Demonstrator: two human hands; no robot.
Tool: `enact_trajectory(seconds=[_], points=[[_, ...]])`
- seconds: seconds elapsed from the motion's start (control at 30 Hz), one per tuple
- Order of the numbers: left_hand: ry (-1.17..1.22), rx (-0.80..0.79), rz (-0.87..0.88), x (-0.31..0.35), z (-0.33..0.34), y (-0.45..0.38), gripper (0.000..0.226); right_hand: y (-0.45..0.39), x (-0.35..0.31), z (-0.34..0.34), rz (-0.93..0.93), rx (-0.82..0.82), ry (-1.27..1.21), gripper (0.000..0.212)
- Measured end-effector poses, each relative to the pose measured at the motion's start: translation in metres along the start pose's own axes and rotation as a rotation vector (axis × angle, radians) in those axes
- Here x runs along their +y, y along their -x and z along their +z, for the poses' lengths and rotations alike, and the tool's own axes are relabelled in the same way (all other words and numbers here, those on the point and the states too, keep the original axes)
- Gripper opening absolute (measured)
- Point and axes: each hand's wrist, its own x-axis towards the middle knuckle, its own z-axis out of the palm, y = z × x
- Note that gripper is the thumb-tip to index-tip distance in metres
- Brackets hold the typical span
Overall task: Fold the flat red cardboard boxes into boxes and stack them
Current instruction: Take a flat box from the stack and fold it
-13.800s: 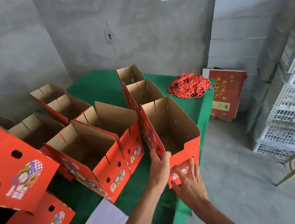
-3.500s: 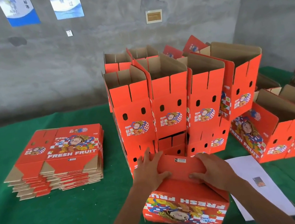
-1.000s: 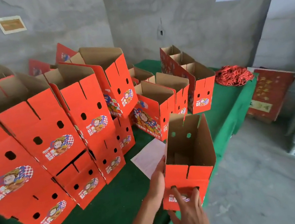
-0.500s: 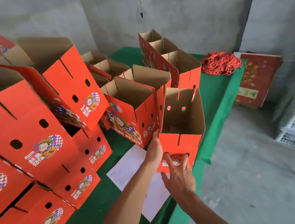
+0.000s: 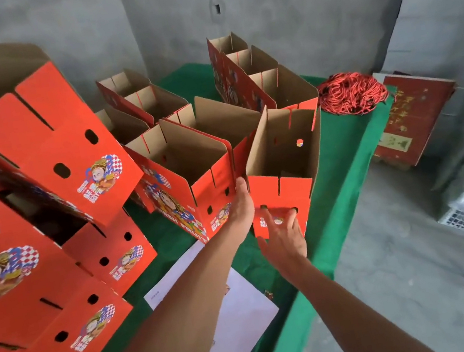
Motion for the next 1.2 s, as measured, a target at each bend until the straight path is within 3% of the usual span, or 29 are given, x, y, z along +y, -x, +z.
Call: enact_trajectory(seconds=[0.23, 0.43, 0.57, 0.67, 0.73, 0.83, 0.9, 1.0, 1.1, 1.2], points=[[-0.046, -0.01, 0.032, 0.01, 0.007, -0.008, 0.064, -0.028, -0.003, -0.012, -0.054, -0.114, -0.137, 0.072], [-0.442, -0.003, 0.132, 0.005, -0.027, 0.006, 0.06, -0.009, -0.017, -0.032, -0.138, -0.238, -0.362, 0.067], [-0.607, 0.035, 0.171, -0.007, -0.065, 0.037, 0.046, 0.032, -0.033, -0.048, -0.104, -0.138, -0.395, 0.045], [-0.522, 0.062, 0.277, -0.02, -0.104, 0.089, 0.022, 0.077, -0.049, -0.062, -0.17, -0.03, -0.543, 0.034], [-0.435, 0.084, 0.284, -0.032, -0.142, 0.14, 0.019, 0.107, -0.058, -0.067, -0.208, -0.001, -0.719, 0.036], [-0.327, 0.23, 0.298, -0.043, -0.219, 0.229, 0.032, 0.15, -0.085, -0.069, -0.254, -0.106, -0.986, 0.044], [-0.283, 0.376, 0.323, -0.048, -0.274, 0.288, 0.029, 0.171, -0.113, -0.065, -0.326, -0.226, -1.084, 0.04], [-0.192, 0.593, 0.339, -0.069, -0.34, 0.371, 0.015, 0.206, -0.159, -0.056, -0.489, -0.379, -1.121, 0.046], [-0.084, 0.745, 0.351, -0.098, -0.39, 0.448, 0.021, 0.251, -0.207, -0.047, -0.61, -0.514, -1.102, 0.055], [0.007, 0.875, 0.375, -0.12, -0.429, 0.518, 0.032, 0.303, -0.262, -0.04, -0.713, -0.589, -1.088, 0.049]])
